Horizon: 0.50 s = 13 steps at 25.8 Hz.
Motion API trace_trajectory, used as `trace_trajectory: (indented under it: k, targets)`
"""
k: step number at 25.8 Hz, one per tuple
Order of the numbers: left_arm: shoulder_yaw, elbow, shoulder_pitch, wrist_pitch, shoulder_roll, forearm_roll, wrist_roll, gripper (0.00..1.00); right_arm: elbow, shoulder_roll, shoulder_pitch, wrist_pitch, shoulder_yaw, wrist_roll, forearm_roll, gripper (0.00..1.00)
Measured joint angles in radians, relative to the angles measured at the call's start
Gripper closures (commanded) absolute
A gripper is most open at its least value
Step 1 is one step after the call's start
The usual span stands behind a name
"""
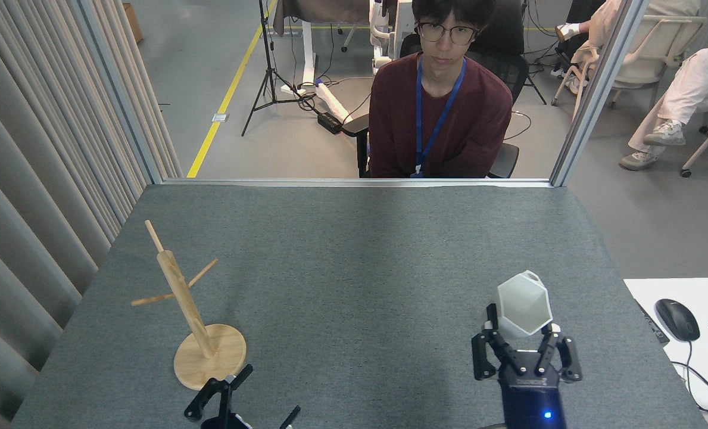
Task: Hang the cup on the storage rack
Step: 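Lift the cup with the right gripper and carry it toward the left gripper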
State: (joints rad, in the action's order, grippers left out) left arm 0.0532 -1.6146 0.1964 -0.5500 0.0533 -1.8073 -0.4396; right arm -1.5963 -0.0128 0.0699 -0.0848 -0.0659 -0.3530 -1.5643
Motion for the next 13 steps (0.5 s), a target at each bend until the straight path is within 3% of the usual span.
trace_trajectory:
  k: [5, 13]
  targets:
    - [0.102, 0.054, -0.060, 0.008, -0.070, -0.109, 0.007, 0.00, 0.015, 0.041, 0.020, 0.045, 0.193, 0.003, -0.098, 0.46]
    - [0.180, 0.127, -0.139, 0.012, -0.139, -0.153, 0.056, 0.00, 0.032, 0.054, 0.062, 0.079, 0.335, -0.016, -0.138, 0.46]
